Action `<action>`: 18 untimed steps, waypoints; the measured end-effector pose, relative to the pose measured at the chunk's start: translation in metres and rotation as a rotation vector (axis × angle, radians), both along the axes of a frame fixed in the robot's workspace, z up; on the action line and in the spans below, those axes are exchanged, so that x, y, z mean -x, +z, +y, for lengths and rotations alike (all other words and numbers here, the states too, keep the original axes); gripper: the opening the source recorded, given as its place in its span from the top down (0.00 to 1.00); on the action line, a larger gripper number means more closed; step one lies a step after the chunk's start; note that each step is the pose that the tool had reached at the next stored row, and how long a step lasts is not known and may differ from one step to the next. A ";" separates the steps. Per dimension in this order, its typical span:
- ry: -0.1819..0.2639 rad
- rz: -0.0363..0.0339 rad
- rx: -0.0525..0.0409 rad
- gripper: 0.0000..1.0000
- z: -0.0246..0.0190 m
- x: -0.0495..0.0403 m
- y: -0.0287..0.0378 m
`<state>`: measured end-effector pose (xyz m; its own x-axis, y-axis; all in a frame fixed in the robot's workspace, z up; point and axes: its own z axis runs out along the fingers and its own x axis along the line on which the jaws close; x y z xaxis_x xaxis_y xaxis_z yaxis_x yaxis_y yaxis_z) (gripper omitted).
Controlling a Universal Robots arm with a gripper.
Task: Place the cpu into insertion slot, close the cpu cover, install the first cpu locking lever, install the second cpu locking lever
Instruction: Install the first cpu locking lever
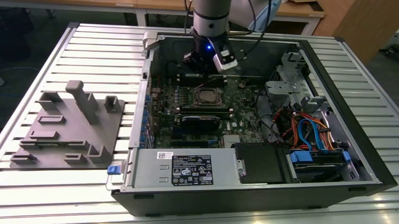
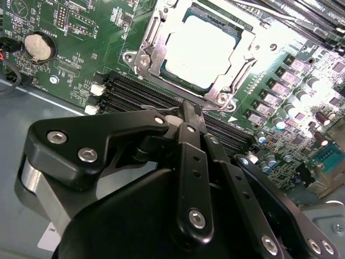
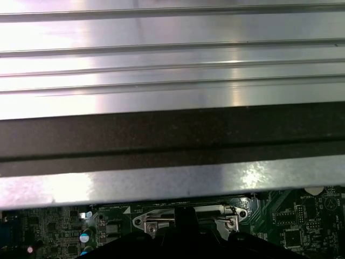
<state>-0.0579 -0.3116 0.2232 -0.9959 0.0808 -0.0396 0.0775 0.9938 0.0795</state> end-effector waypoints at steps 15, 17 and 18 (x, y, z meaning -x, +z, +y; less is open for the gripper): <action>0.000 0.0000 -0.0107 0.90 0.0000 -0.0004 -0.0009; 0.000 0.0000 -0.0109 0.90 0.0000 -0.0016 -0.0016; 0.000 0.0000 -0.0108 0.90 0.0000 -0.0016 -0.0016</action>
